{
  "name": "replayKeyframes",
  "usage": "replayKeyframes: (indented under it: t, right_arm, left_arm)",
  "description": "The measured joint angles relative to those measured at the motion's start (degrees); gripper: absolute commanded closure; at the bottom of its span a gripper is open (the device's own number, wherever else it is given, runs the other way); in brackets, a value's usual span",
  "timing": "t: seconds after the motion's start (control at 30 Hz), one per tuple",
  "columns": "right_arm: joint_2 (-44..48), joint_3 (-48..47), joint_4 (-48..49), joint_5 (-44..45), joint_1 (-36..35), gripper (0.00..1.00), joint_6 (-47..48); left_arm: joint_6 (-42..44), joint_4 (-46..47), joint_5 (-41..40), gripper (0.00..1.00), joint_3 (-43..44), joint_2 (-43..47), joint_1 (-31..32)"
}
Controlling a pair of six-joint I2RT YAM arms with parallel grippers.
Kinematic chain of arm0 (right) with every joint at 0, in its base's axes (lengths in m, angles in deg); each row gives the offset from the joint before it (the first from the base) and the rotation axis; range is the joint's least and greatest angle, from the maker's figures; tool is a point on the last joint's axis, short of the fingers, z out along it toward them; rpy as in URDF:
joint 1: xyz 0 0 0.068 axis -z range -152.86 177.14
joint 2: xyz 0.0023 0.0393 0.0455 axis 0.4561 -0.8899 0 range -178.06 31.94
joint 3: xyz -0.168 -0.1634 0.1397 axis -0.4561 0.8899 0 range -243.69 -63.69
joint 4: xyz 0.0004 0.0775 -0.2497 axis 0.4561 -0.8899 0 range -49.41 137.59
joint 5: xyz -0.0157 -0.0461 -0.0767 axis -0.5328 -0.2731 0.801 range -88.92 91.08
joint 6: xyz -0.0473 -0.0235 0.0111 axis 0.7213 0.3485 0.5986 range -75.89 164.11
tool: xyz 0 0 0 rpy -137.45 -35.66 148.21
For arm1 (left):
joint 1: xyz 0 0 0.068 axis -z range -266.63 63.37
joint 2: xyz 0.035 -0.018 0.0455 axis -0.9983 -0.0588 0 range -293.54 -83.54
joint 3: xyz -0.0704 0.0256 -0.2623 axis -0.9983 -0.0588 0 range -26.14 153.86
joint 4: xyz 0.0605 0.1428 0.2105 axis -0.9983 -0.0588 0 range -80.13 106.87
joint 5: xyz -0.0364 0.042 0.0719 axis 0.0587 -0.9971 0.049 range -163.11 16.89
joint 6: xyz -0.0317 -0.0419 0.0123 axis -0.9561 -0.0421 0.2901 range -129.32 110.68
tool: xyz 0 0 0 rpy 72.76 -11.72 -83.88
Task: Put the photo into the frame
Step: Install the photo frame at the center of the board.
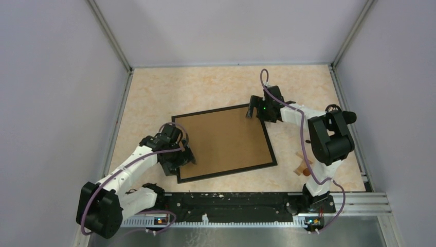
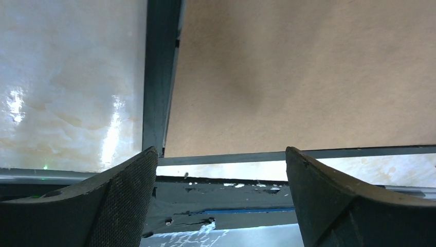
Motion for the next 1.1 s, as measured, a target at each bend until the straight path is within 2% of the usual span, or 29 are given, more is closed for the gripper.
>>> replayKeyframes:
  t: [0.1,0.5,1.1]
  right_arm:
    - [0.22,0.37,0.22,-0.17,0.0,0.01,0.15]
    - [0.46,0.79,0.57,-1.33,0.26,0.02,0.68]
    - [2.16,5.75,8.09,-6.45,1.97,0.05,1.22]
  left_arm:
    - [-1.16,0.68,0.68,0.03,-2.34,-0.5,0.26]
    - [-2.29,5.14,0.96,0.02,-2.97,-3.04,0.74]
    - [-0.39,6.14,1.95,0.03,-3.15,-2.8,1.57]
